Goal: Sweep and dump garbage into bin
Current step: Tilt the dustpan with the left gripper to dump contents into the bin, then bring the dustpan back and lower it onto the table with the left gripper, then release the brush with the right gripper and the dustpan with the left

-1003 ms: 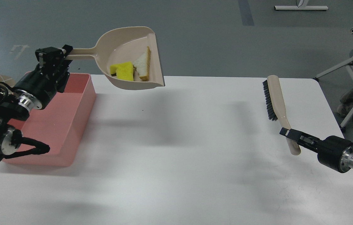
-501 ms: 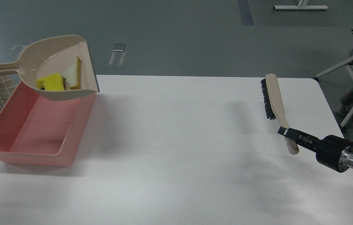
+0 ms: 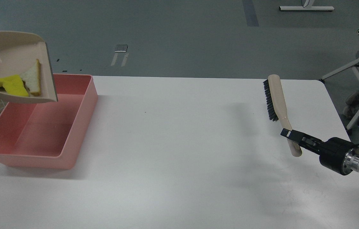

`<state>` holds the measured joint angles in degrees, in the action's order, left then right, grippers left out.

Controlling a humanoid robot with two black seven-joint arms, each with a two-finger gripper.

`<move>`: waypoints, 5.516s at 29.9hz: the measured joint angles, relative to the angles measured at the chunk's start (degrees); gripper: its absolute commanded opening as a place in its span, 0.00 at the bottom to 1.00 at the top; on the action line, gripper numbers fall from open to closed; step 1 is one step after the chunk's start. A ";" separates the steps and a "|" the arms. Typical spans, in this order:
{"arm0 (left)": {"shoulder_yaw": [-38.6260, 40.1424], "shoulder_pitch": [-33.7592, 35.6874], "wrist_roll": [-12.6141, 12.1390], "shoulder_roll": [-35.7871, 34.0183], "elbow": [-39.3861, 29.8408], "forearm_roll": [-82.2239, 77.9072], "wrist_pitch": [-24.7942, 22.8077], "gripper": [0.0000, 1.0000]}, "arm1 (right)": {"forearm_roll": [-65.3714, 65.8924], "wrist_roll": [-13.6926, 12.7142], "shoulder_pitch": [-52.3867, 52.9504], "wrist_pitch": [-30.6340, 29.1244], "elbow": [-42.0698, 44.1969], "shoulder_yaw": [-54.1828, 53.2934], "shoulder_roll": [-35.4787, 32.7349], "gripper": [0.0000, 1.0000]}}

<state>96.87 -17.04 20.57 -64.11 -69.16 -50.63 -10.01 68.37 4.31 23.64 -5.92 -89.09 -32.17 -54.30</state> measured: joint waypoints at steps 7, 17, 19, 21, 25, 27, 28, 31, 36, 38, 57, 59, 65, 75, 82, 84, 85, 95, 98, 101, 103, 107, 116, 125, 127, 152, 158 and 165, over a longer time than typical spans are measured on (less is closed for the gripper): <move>-0.17 0.05 5.11 -2.00 2.84 -9.21 3.70 0.00 | 0.00 0.00 -0.03 0.01 -0.04 -0.08 0.70 0.00; -0.59 0.04 5.79 -3.49 2.18 -20.61 9.77 0.00 | 0.00 0.00 -0.52 0.03 -0.04 -0.07 1.62 0.00; -0.65 0.03 5.80 -3.57 2.12 -22.51 10.53 0.00 | 0.00 0.00 -0.53 0.03 -0.04 -0.07 1.70 0.00; -0.68 0.03 5.80 -3.63 2.10 -23.57 10.96 0.00 | 0.00 0.00 -0.53 0.03 -0.01 -0.08 1.84 0.00; -0.68 0.29 5.48 -4.24 2.10 -23.75 11.20 0.00 | 0.00 0.00 -0.54 0.03 0.05 -0.08 1.91 0.00; -0.68 1.48 5.19 -4.71 2.10 -22.66 11.20 0.00 | 0.00 0.00 -0.59 0.03 0.06 -0.08 1.92 0.00; -0.68 2.54 5.04 -4.80 2.10 -21.72 11.01 0.00 | 0.00 0.00 -0.60 0.03 0.06 -0.13 1.95 0.00; -0.68 5.96 3.88 -4.86 2.21 -16.98 9.28 0.00 | 0.00 0.00 -0.63 0.03 0.06 -0.25 1.99 0.00; -0.85 12.21 -4.50 -4.66 1.99 -3.01 3.30 0.00 | 0.00 0.09 -0.70 0.03 0.06 -0.33 1.94 0.00; -0.91 13.93 -6.63 -4.37 1.36 -0.06 1.69 0.00 | 0.00 0.44 -0.80 0.03 0.13 -0.34 1.75 0.00; -24.90 33.46 -15.88 27.31 -6.52 0.75 2.54 0.00 | 0.00 2.10 -3.85 -0.33 1.70 -0.27 -0.64 0.00; -29.98 35.08 -16.07 28.88 -6.52 0.60 4.59 0.00 | 0.00 2.42 -4.04 -0.50 1.72 -0.21 -1.34 0.00; -38.50 36.41 -16.20 35.76 -6.53 -0.16 8.86 0.00 | 0.00 2.99 -5.94 -0.66 1.74 -0.16 -2.16 0.00; -43.23 35.41 -16.11 43.69 -6.52 -7.14 14.70 0.00 | 0.00 3.08 -6.91 -0.68 1.64 -0.16 -2.34 0.00; -47.40 34.93 -14.69 45.38 -6.35 -11.28 21.28 0.00 | -0.02 3.08 -6.94 -0.73 1.58 -0.15 -2.33 0.00; -47.94 34.27 -14.16 45.52 -6.34 -12.02 21.83 0.00 | -0.06 3.08 -6.94 -0.87 1.55 -0.10 -2.33 0.00; -48.06 33.87 -13.97 45.58 -6.34 -12.23 21.94 0.00 | -0.07 3.08 -6.94 -0.98 1.55 -0.09 -2.32 0.00; -48.14 32.87 -13.72 45.73 -6.33 -12.47 22.05 0.00 | -0.43 2.80 -6.94 -2.59 1.63 -0.13 -2.15 0.35; -48.10 32.86 -13.72 45.76 -6.33 -12.47 22.05 0.00 | -0.49 2.46 -6.94 -2.60 1.64 -0.16 -2.06 0.61; -48.09 32.84 -13.72 45.88 -6.33 -12.47 22.05 0.00 | -0.85 1.95 -6.92 -2.39 1.64 -0.17 -2.06 0.72; -48.08 32.79 -13.72 45.96 -6.33 -12.47 22.05 0.00 | -1.66 1.50 -6.87 -2.38 1.64 -0.18 -2.14 0.80; -48.09 32.79 -13.72 46.00 -6.33 -12.47 22.05 0.00 | -2.75 0.58 -6.86 -2.39 1.64 -0.18 -2.28 0.94; -48.08 32.71 -13.72 45.93 -6.33 -12.40 22.05 0.00 | -2.95 -0.06 -6.35 -2.44 1.01 -3.85 -5.84 0.98; -48.35 30.47 -13.72 46.69 -6.41 -12.59 22.06 0.00 | -11.11 -0.56 -5.47 -3.24 2.85 -15.99 -9.00 0.98; -48.91 30.17 -13.72 47.02 -6.41 -13.15 22.06 0.00 | -13.77 -1.00 -4.61 -3.42 3.92 -18.24 -9.00 0.98; -49.33 29.61 -13.62 48.92 -2.65 -18.60 22.06 0.93 | -35.11 -2.21 -2.89 -3.24 7.00 -29.48 -1.19 0.97; -49.63 29.61 -13.66 48.58 -2.84 -18.69 21.76 0.98 | -35.17 -2.21 -2.89 -3.13 7.00 -30.16 -0.91 0.97; -51.61 28.46 -13.72 45.32 -3.94 -18.88 19.92 0.98 | -35.24 -2.21 -2.89 -3.13 7.00 -30.35 -0.89 0.97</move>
<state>45.26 11.42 6.86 -18.79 -73.10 -69.52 9.91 33.14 2.10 20.75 -9.05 -82.09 -62.52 -55.20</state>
